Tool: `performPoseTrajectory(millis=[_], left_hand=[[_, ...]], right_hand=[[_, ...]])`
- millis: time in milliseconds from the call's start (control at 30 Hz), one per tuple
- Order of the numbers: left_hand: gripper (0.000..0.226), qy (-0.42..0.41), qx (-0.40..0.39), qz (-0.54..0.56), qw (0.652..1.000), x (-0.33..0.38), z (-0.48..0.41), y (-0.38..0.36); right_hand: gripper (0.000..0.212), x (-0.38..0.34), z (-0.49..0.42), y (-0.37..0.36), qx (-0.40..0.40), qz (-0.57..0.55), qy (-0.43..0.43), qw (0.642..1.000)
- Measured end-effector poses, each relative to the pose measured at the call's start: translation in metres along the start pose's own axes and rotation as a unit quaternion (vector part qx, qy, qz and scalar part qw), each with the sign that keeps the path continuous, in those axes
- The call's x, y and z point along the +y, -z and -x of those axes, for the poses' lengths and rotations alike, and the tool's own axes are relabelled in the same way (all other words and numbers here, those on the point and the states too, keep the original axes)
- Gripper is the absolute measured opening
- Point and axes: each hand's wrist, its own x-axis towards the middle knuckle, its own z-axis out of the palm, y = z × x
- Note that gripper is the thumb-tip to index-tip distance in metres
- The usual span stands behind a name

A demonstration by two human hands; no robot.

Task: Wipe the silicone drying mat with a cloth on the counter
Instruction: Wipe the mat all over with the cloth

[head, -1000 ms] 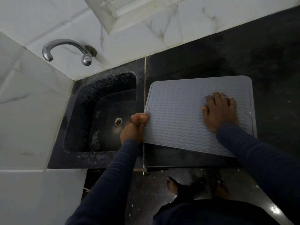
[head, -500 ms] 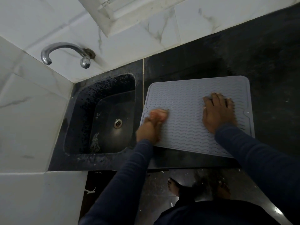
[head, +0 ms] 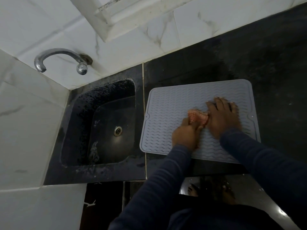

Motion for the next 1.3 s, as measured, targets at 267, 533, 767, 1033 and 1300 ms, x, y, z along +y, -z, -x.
performPoseTrajectory(millis=[267,533,767,1033,1300], left_hand=[[0.045,0.189,0.034,-0.038,0.981,-0.165,-0.002,0.050],[0.039,-0.076,0.009,0.104,0.992,-0.025,-0.005,0.004],[0.047,0.079,0.026,0.075,0.994,-0.104,-0.020,0.041],[0.046,-0.001,0.067,0.116,0.991,-0.104,-0.056,0.078],[0.051,-0.081,-0.056,-0.039,0.994,-0.056,-0.074,0.042]], right_hand=[[0.042,-0.003,-0.007,0.007,0.030,-0.009,-0.011,0.999],[0.046,0.006,-0.027,0.010,0.063,-0.019,-0.086,0.994],[0.043,0.008,-0.028,0.002,0.091,-0.058,-0.077,0.991],[0.042,0.003,-0.030,0.006,0.096,-0.019,-0.080,0.992],[0.041,0.006,-0.032,0.006,0.103,-0.025,-0.077,0.991]])
